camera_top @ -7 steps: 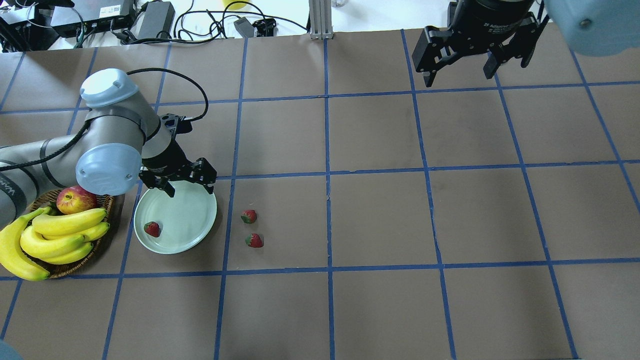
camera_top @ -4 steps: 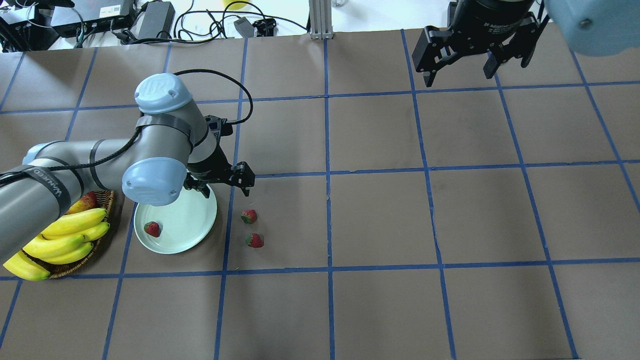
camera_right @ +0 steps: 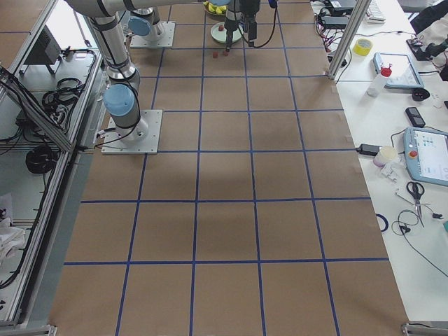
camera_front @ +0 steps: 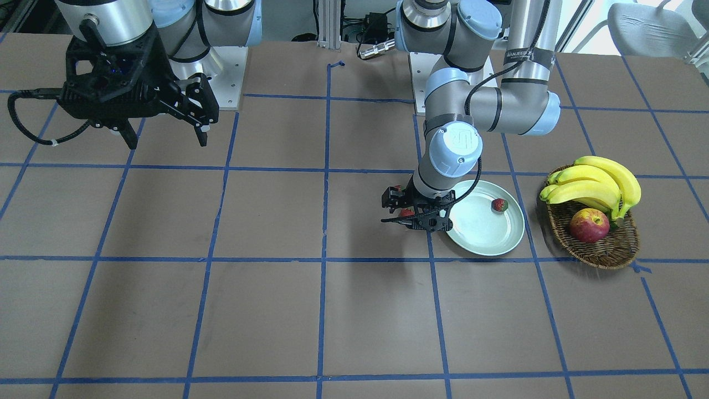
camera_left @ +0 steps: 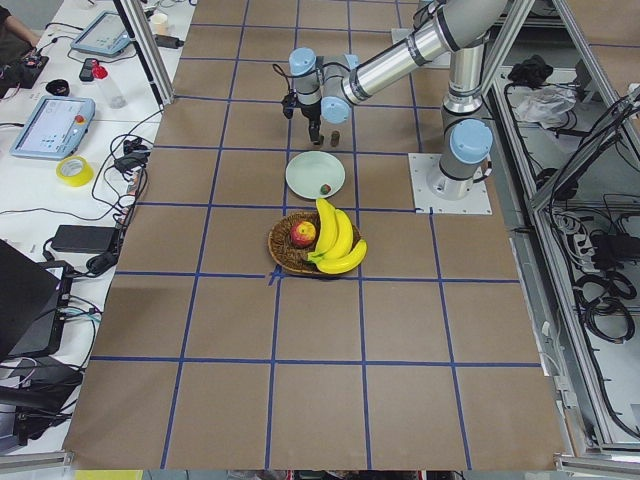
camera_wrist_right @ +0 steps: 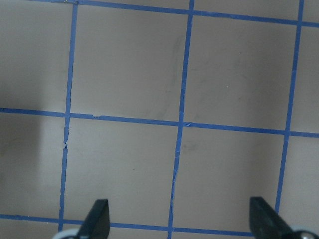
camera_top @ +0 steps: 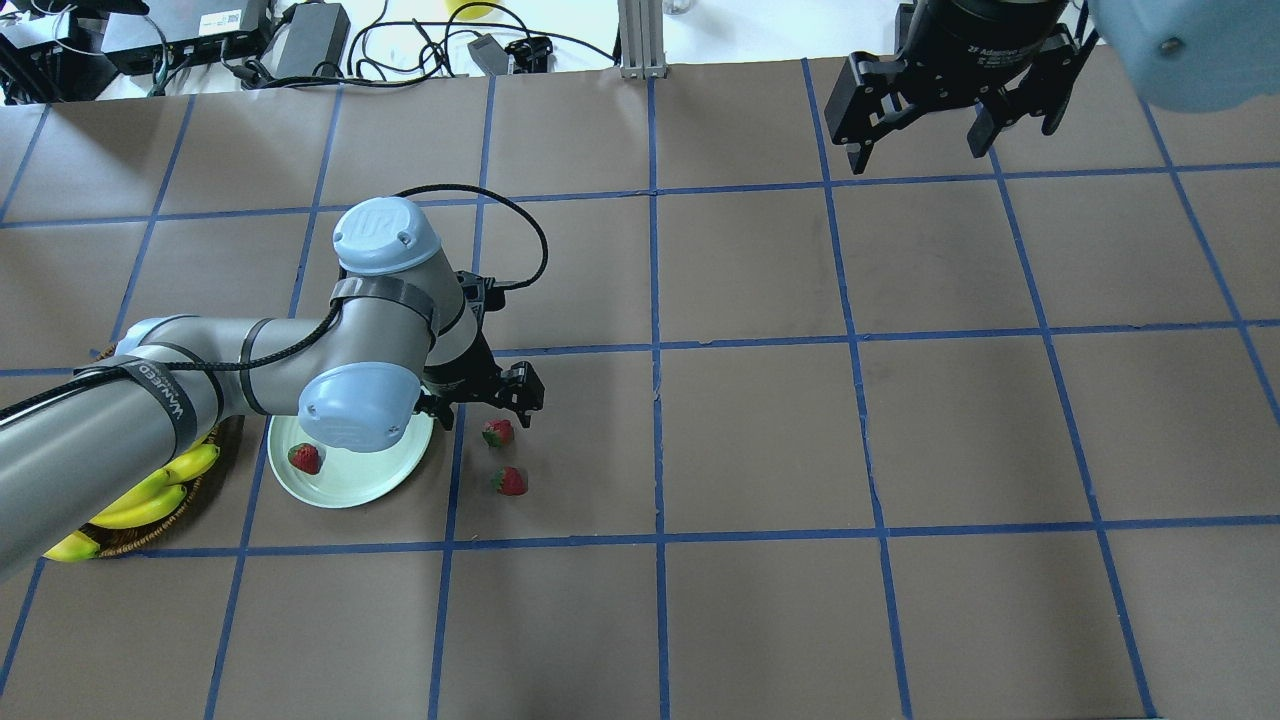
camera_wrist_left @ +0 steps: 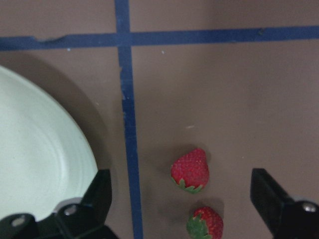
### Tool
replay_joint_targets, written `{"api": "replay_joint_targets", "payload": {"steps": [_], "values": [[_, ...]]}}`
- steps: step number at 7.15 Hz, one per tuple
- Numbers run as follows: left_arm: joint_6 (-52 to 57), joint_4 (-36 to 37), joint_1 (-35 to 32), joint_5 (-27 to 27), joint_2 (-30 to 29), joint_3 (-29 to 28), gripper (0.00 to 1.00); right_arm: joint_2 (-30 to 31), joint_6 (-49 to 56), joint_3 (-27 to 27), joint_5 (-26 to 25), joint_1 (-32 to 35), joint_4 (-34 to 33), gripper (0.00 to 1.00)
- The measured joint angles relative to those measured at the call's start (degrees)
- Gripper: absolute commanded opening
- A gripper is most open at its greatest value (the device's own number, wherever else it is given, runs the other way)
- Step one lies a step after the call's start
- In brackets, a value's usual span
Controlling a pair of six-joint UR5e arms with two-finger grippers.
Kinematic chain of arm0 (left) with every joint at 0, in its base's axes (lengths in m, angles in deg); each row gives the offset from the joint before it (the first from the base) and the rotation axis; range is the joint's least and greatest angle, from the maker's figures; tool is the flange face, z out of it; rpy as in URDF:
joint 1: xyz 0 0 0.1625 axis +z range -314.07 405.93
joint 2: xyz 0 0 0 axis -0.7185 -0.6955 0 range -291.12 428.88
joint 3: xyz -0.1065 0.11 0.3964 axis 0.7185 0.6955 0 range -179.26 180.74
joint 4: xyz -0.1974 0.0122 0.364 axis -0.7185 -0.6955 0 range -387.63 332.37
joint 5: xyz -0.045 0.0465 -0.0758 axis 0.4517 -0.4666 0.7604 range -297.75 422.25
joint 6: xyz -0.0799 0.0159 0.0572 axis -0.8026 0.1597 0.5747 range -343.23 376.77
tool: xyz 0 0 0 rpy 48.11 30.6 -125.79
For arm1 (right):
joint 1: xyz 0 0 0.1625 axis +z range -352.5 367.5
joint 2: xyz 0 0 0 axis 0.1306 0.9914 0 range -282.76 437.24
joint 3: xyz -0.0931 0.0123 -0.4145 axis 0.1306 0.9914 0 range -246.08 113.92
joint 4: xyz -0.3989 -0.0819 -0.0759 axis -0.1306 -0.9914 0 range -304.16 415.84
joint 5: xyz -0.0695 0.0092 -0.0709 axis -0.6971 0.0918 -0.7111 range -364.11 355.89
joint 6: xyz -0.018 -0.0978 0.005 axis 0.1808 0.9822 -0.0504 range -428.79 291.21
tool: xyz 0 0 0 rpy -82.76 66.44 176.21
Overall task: Collect all strawberries into plate
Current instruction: 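Move the left gripper back and grasp a second strawberry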
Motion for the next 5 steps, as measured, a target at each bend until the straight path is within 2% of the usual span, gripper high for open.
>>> {"api": "replay_joint_targets", "payload": {"steps": [1,2,3,5], "values": [[-0.12,0.18,-0.14,0.34,-0.44,0.23,0.45,0.0,0.0,0.0,-0.02,0.0,0.0,1.0],[-0.21,0.24,-0.19,1.1,-0.83,0.29,0.06,0.0,0.0,0.0,-0.06,0.0,0.0,1.0],[-0.25,0.25,-0.21,1.72,-1.19,0.33,0.0,0.0,0.0,0.0,-0.08,0.0,0.0,1.0],[-0.5,0.14,-0.23,2.11,-1.56,0.33,0.0,0.0,0.0,0.0,-0.09,0.0,0.0,1.0]]}}
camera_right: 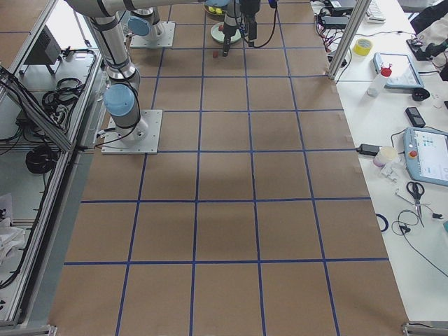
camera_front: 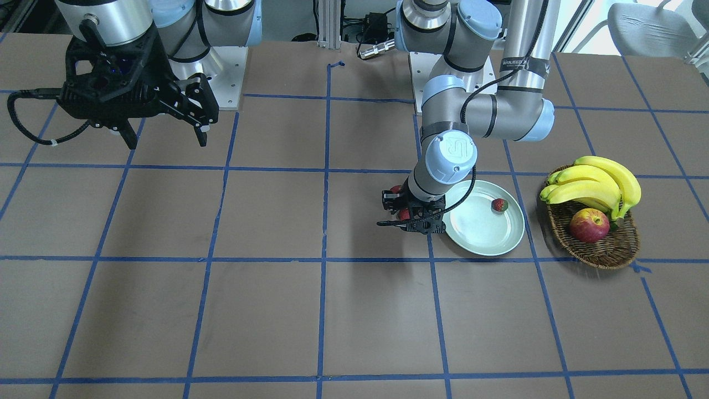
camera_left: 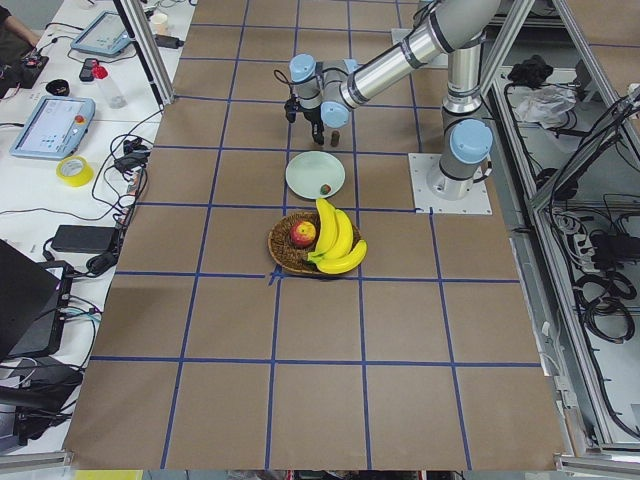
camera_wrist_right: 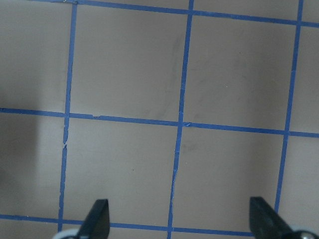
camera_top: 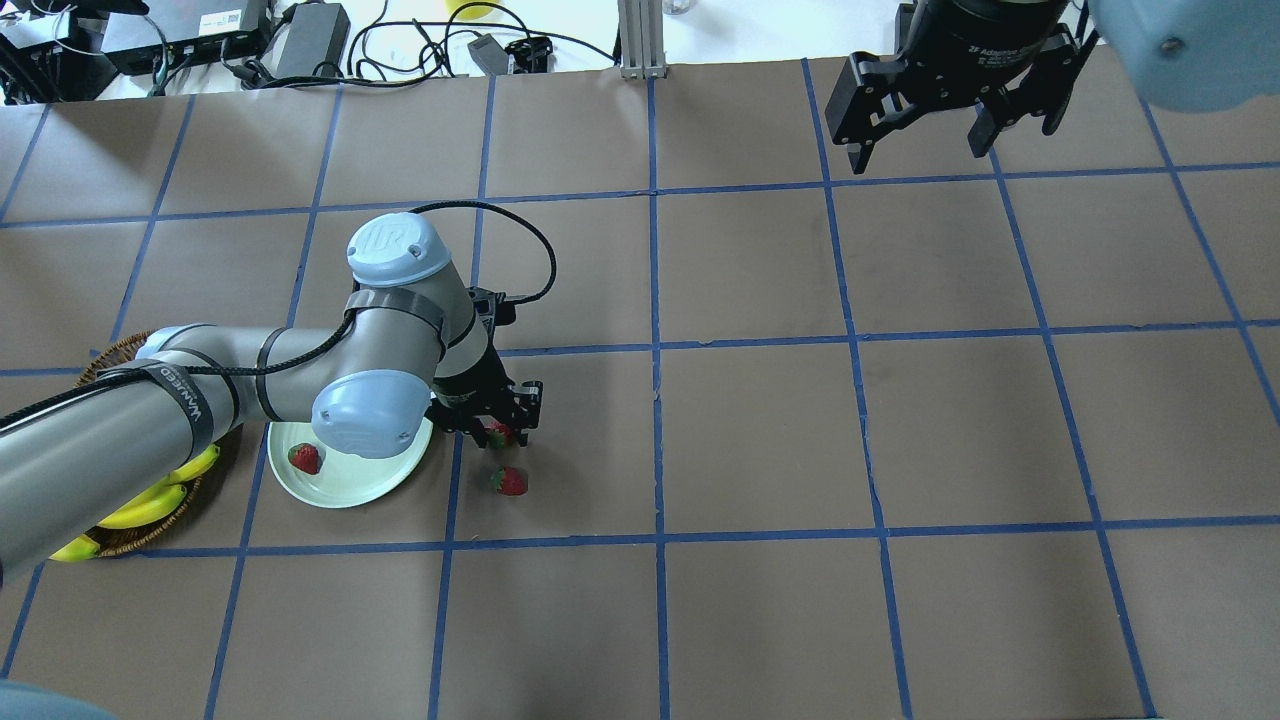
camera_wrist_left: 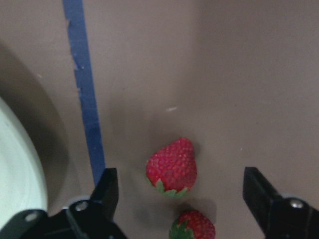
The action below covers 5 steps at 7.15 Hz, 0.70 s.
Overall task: Collect all strawberries into plate
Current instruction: 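Move the left gripper back and grasp a second strawberry, then carry the second strawberry into the plate and release it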
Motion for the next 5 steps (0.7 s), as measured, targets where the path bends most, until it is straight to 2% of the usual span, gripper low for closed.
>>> {"api": "replay_joint_targets", "payload": {"steps": [3,5], "values": [[-2.51,-2.06,0.43,-0.97,1.4,-3.21,0.0,0.0,0.0,0.0,0.0,0.0,0.0,1.0],[1.81,-12.14,4.96,-5.12,2.94,-10.15,0.0,0.0,0.0,0.0,0.0,0.0,0.0,1.0]]}}
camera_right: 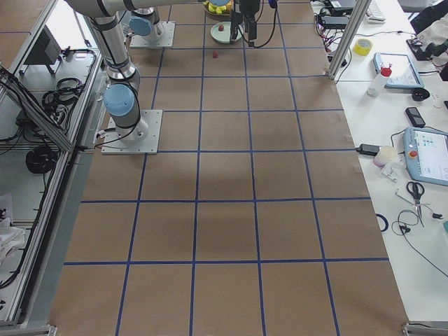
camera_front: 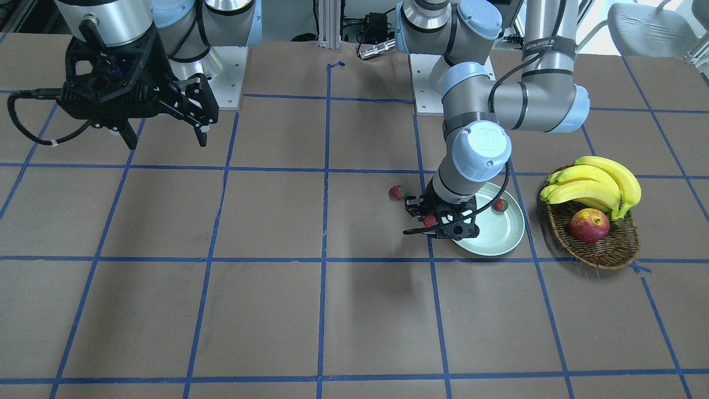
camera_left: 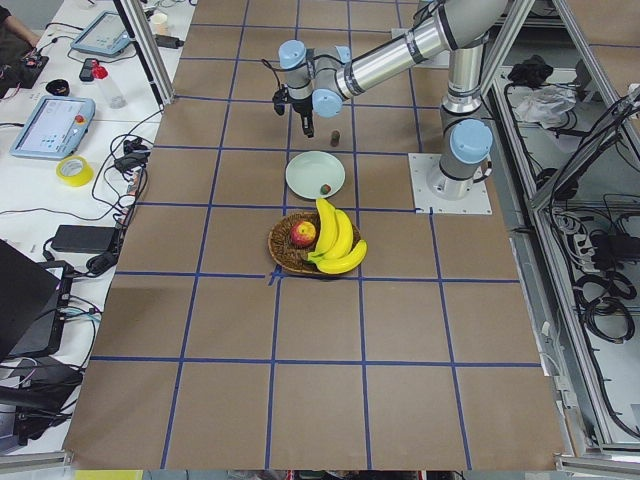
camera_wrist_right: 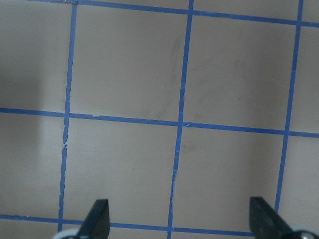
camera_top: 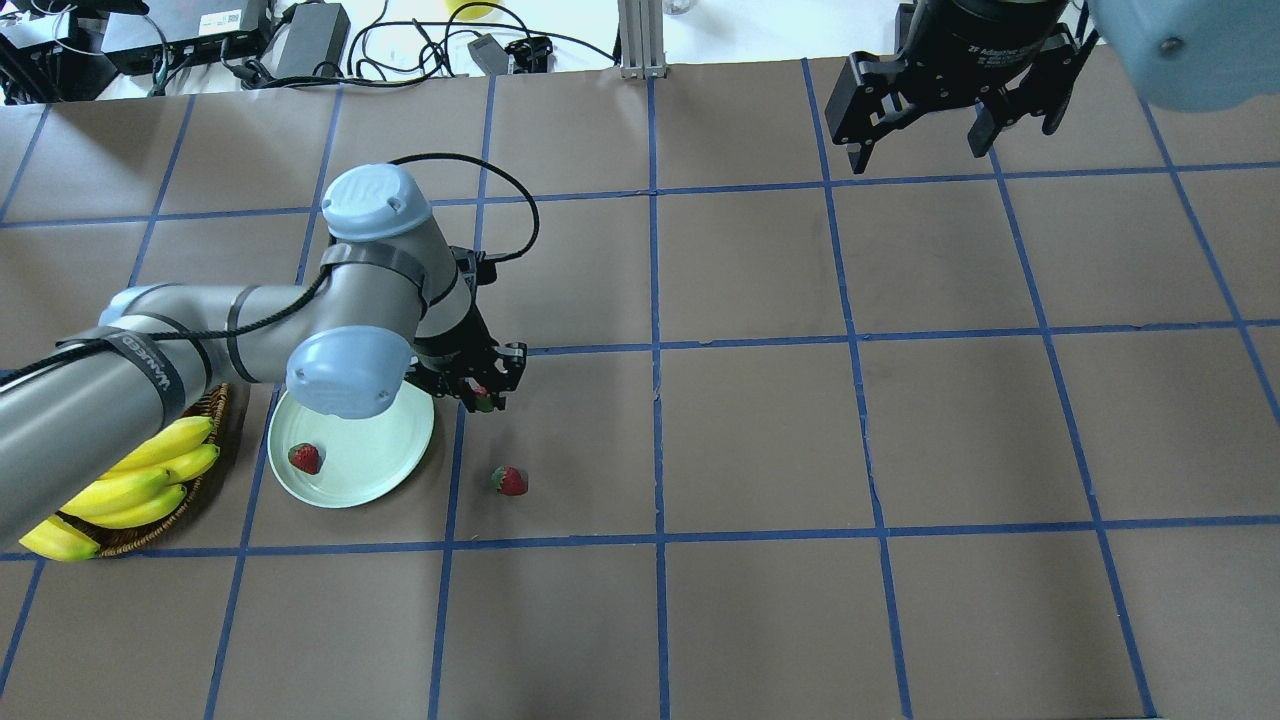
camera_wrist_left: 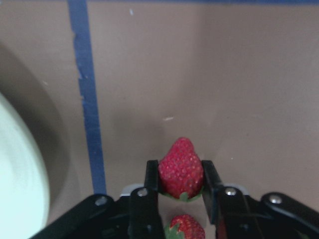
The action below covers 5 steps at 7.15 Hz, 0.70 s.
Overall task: Collect all strawberries into plate
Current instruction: 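Carry the second strawberry into the plate and release it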
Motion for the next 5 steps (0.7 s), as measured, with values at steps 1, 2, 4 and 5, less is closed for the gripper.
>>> {"api": "replay_joint_targets", "payload": {"steps": [1,2,4,5], "values": [[4.97,-4.73,4.58,-1.01,0.38,-2.56,0.0,0.0,0.0,0.0,0.0,0.0,0.0,1.0],[8.97,-7.37,9.45,-1.25,0.29,-2.98,0.0,-0.01,0.0,0.0,0.02,0.0,0.0,1.0],[13.14,-8.2,14.76,-1.47,-0.64,-1.43,0.99,0.0,0.0,0.0,0.08,0.0,-0.04,1.0],[13.48,-8.19,15.62,-1.27,-0.96,-0.87,1.0,0.0,0.0,0.0,0.09,0.0,-0.04,1.0]]}}
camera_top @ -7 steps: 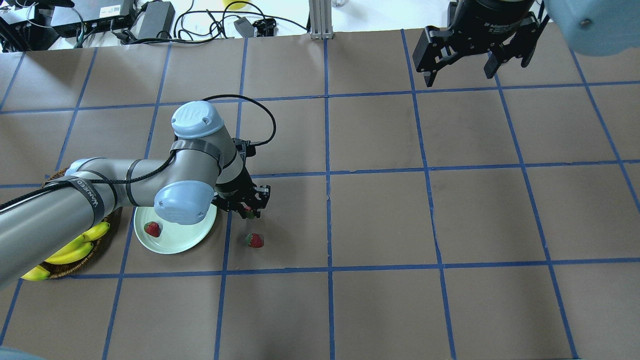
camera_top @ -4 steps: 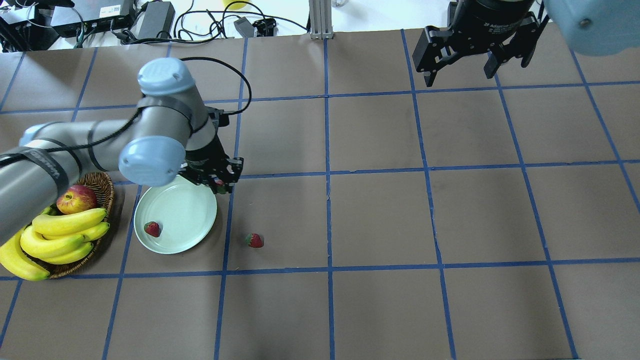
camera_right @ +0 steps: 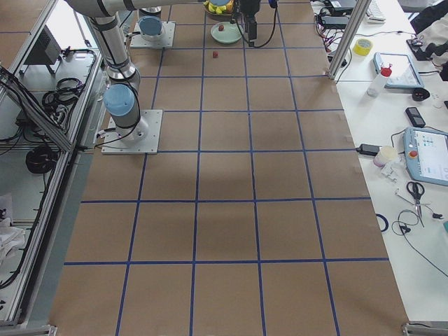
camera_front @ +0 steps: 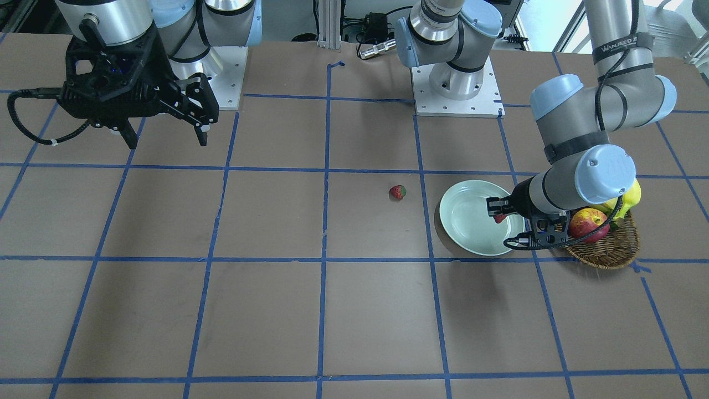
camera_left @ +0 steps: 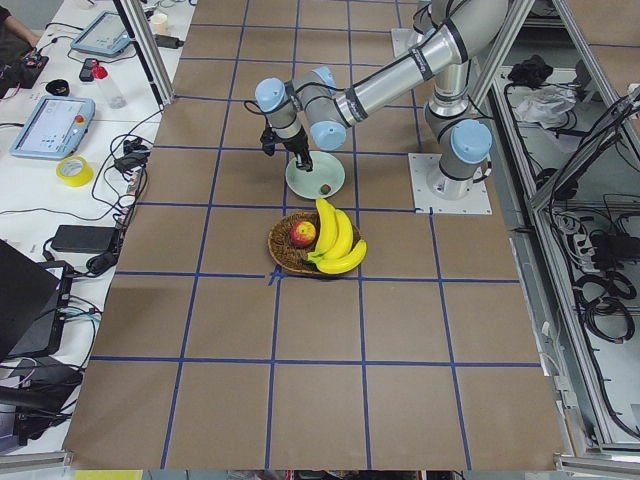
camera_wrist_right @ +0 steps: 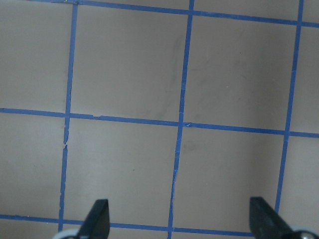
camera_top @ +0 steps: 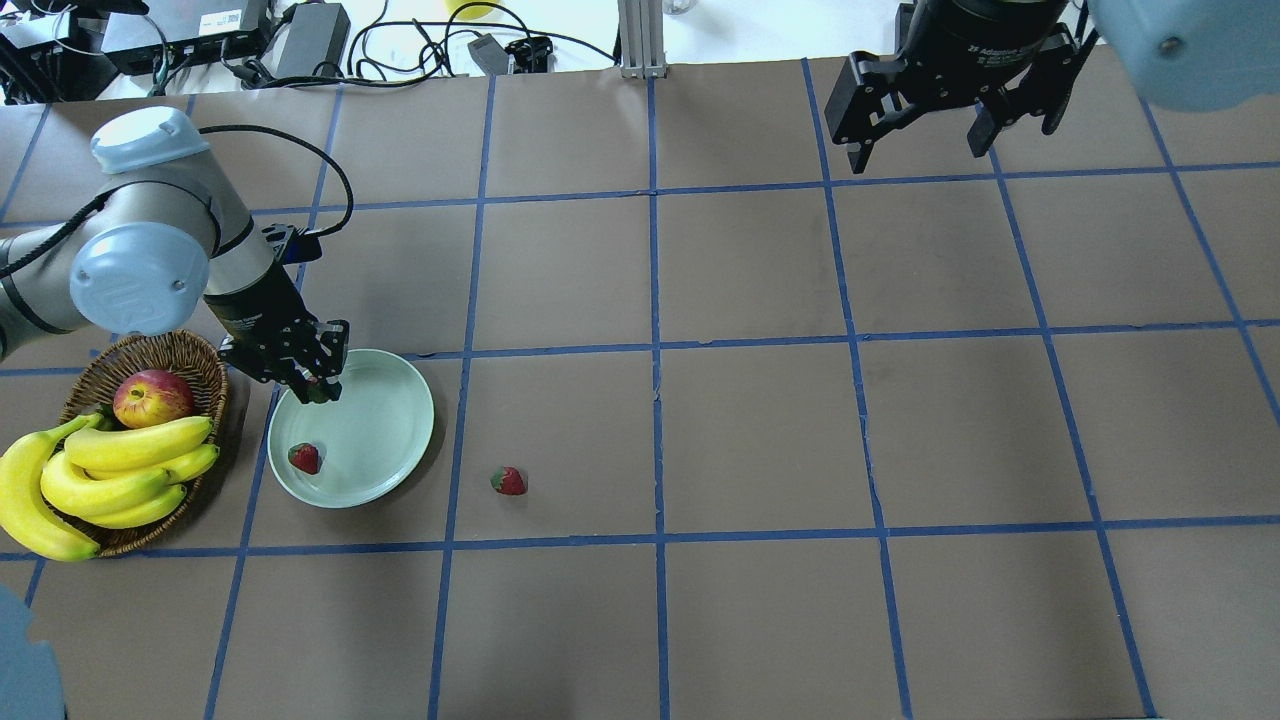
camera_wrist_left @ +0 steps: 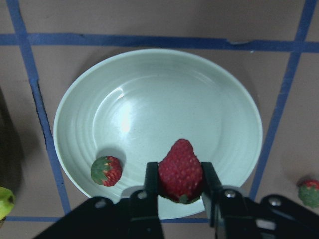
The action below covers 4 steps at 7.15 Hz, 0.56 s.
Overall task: Collect all strawberries into plate
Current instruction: 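Carry the second strawberry into the plate and release it, then reach the left gripper to the last strawberry and grasp it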
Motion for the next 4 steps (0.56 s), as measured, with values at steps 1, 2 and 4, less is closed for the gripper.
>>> {"api": "replay_joint_targets", "payload": {"steps": [1,2,4], "values": [[0.1,0.04,0.29,0.23,0.03,0.16,1.0,0.0,0.0,0.0,0.0,0.0,-0.03,1.0],[0.1,0.04,0.24,0.42,0.44,0.08,1.0,0.0,0.0,0.0,0.0,0.0,-0.04,1.0],[-1.98,-0.49,-1.18,4.6,1.88,0.15,1.0,0.0,0.0,0.0,0.0,0.0,-0.05,1.0]]}}
